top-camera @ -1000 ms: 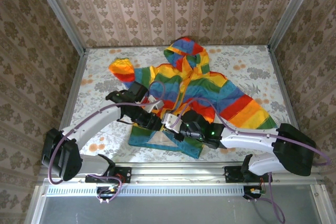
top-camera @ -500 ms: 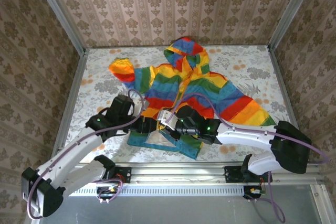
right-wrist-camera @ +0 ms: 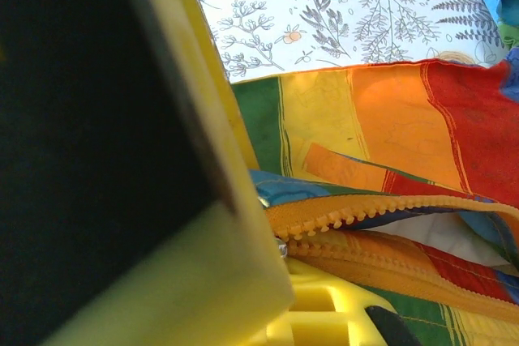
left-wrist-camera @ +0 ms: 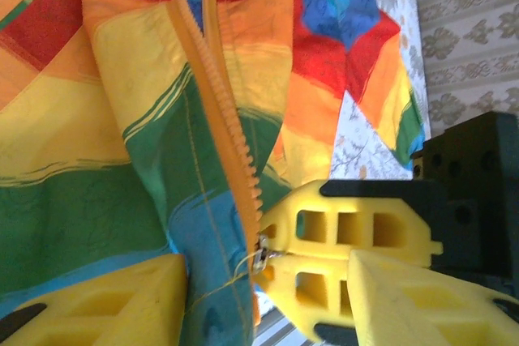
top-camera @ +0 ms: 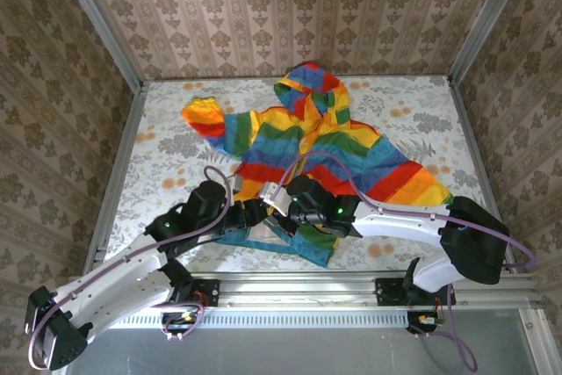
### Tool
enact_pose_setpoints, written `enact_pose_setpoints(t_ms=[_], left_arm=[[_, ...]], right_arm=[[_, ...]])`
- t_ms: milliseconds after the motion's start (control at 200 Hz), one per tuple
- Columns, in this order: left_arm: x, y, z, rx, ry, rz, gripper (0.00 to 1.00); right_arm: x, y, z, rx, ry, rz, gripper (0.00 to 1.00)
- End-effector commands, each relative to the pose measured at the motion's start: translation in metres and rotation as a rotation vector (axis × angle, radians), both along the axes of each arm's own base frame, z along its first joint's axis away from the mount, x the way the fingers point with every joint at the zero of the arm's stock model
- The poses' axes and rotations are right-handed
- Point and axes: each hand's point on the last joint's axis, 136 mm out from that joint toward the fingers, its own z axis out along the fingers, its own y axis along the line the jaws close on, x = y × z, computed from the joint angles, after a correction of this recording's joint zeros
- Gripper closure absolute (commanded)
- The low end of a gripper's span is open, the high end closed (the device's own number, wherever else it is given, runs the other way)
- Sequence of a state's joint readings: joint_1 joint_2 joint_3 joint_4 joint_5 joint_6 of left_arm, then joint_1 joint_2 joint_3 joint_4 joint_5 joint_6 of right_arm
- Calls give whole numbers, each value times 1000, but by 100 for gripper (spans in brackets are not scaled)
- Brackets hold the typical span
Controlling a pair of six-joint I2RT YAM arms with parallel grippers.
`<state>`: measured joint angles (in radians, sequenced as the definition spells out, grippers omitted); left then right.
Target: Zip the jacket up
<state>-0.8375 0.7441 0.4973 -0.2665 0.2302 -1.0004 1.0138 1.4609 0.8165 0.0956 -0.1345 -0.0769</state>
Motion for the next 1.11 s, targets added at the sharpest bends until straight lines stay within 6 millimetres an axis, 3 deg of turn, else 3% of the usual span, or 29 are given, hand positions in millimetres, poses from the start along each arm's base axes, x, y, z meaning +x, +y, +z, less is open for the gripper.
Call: enact_pose_setpoints(t_ms=[0, 90, 275, 565, 780, 855, 1100], left_arm=[[8, -3, 9, -65, -16, 62, 49], [7, -1, 9, -79, -7, 88, 55], [3, 15, -7, -44, 22, 159, 52], [3, 1, -7, -103, 16, 124, 57], [4, 0, -6, -102, -12, 115, 84], [4, 2, -6, -92, -20, 112, 100], [-6, 10, -9, -9, -7, 68, 100]], right_arm=[[6, 3, 13, 19, 7, -39, 100], [6, 2, 14, 18, 21, -53, 100], [12, -2, 10, 11, 17, -100, 100], [12, -3, 11, 21, 21, -109, 100], [12, -4, 13, 17, 20, -111, 100], [12, -6, 11, 6, 23, -117, 100], [27, -21, 12, -67, 21, -204, 100]])
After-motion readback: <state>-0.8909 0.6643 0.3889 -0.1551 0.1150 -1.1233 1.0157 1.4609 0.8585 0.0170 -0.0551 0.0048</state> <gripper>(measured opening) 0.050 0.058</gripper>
